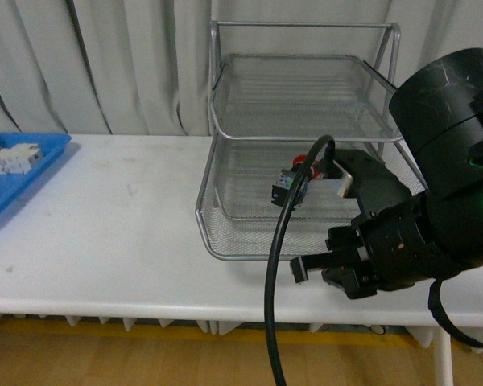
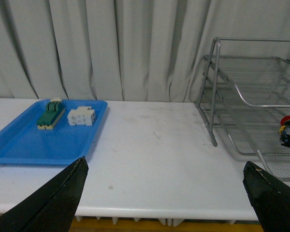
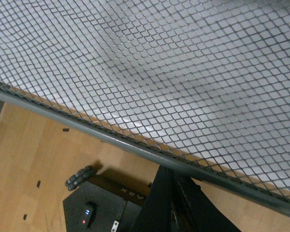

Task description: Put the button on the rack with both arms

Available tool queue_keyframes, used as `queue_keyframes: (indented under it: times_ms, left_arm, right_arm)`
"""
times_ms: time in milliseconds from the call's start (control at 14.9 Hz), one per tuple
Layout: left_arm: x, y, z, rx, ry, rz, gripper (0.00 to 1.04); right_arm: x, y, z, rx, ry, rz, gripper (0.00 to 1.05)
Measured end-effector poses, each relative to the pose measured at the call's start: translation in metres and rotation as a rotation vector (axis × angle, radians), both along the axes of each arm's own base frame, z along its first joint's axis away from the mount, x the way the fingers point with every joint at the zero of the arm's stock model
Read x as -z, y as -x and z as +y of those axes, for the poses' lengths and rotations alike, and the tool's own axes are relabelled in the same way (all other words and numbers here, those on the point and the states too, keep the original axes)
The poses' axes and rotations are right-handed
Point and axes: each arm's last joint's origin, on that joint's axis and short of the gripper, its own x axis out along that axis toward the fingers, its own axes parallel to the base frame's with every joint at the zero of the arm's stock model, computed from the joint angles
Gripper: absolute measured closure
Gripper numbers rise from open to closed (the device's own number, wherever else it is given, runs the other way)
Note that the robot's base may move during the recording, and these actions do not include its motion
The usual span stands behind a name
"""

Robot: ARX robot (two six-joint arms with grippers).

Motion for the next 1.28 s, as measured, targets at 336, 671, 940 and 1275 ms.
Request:
queue_keyframes:
  times_ms: [336,671,940,1275]
  left_arm:
    - [0.000,0.000,0.000,0.000,0.000,0.000,0.07]
    - [0.000,0.000,0.000,0.000,0.000,0.000,0.07]
    - [0.000,0.000,0.000,0.000,0.000,0.000,0.07]
    - [0.000,0.000,0.000,0.000,0.000,0.000,0.07]
  right_arm:
    - [-0.004,-0.034,-0.005,0.048,0.026,-0.045,1.03]
    - [-0.005,-0.074,-0.021,0.104,0.084,-0.088,1.03]
    - [-0.013,-0.107,-0.035,0.154,0.146,-0.154,1.03]
    - [-0.014,-0.095,-0.039,0.167,0.107,-0.161,1.03]
